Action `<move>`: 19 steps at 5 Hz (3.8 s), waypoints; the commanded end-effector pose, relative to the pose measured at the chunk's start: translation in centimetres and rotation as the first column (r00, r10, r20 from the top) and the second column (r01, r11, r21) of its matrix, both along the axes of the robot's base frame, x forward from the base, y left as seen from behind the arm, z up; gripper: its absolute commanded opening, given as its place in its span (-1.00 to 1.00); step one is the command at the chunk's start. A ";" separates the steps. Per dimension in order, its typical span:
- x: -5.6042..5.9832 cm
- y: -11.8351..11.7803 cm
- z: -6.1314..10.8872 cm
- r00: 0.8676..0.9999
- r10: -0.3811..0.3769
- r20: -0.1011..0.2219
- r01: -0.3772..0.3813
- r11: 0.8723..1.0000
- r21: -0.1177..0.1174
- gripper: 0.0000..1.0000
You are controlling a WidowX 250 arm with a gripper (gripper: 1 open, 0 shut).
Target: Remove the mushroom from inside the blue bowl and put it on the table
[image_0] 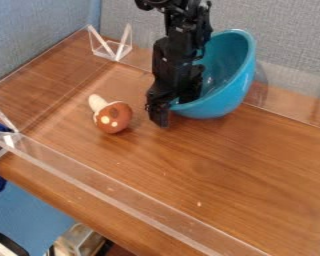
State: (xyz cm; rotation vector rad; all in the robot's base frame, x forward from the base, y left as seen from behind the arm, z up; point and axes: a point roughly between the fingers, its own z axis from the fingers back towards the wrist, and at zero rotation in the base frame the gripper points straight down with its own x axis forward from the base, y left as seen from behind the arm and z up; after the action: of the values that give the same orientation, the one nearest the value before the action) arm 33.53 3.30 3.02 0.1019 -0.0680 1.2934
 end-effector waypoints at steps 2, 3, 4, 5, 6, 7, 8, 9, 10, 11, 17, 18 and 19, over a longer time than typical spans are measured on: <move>0.2 -0.7 2.1 0.997 0.076 0.034 -0.077 0.997 0.008 1.00; 0.1 -1.4 3.2 0.987 0.155 0.031 -0.156 0.988 0.008 -1.00; 0.1 -2.0 4.4 0.971 0.236 0.028 -0.236 0.972 0.006 -1.00; 0.4 -1.1 4.5 0.961 0.277 0.022 -0.277 0.961 0.002 -1.00; 0.6 -0.2 4.6 0.948 0.316 0.019 -0.316 0.949 0.001 1.00; 0.1 -0.2 5.0 0.949 0.315 0.022 -0.315 0.949 0.002 1.00; -0.1 -0.5 5.1 0.950 0.311 0.025 -0.311 0.950 0.010 1.00; 0.1 0.1 4.8 0.951 0.308 0.028 -0.308 0.951 0.016 1.00; 0.3 0.7 4.6 0.952 0.305 0.029 -0.306 0.952 0.023 1.00; 0.5 1.2 4.4 0.953 0.302 0.031 -0.303 0.952 0.029 1.00; -0.5 6.3 5.0 0.955 0.295 0.035 -0.296 0.954 0.044 -1.00; -0.9 7.5 4.6 0.947 0.318 0.041 -0.320 0.946 0.052 -1.00; -1.1 8.2 4.0 0.941 0.335 0.047 -0.337 0.940 0.059 -1.00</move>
State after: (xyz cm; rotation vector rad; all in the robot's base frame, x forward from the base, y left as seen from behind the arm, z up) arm 32.33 10.51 5.91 0.1684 -0.0915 1.6013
